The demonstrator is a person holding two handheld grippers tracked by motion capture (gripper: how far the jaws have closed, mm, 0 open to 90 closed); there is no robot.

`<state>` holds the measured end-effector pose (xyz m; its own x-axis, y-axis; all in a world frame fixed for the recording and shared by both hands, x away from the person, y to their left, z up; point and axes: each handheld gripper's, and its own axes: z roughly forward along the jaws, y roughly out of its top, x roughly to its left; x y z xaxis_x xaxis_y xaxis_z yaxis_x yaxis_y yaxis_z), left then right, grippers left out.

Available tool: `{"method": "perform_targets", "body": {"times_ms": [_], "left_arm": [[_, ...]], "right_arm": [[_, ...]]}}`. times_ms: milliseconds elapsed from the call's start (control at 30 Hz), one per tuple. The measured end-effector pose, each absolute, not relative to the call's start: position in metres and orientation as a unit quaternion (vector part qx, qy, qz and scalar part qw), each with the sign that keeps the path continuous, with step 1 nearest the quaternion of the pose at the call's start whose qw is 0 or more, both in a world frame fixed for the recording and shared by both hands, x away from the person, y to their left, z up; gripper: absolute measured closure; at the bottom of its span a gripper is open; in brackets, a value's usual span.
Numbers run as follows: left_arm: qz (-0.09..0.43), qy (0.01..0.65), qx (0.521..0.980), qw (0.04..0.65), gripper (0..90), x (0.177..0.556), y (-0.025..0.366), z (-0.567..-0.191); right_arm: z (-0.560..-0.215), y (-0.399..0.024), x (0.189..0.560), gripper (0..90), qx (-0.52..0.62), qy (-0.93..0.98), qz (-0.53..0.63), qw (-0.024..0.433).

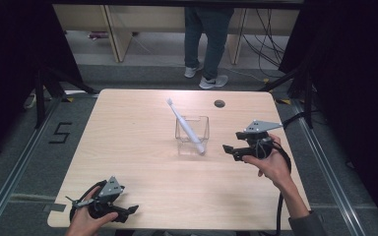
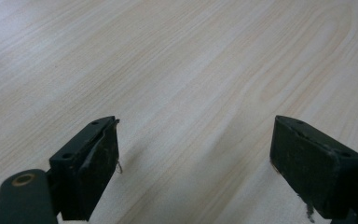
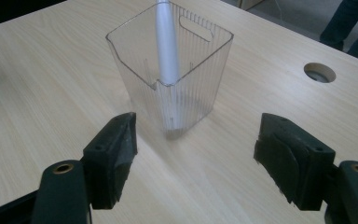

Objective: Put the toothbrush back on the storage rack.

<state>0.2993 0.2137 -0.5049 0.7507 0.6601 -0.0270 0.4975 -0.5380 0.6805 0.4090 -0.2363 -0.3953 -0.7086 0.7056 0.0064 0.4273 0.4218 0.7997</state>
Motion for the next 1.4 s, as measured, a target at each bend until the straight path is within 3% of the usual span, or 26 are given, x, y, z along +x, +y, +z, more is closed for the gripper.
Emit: {"method": "perform_targets", "body": {"times_ms": [1400], "left_arm": [[0.121, 0.336, 0.868, 0.345, 15.1, 0.299, 0.214, -0.504]], "right_arm": [[-0.443, -0.269, 0.366, 26.4, 0.380, 0.818, 0.409, 0.139]]}}
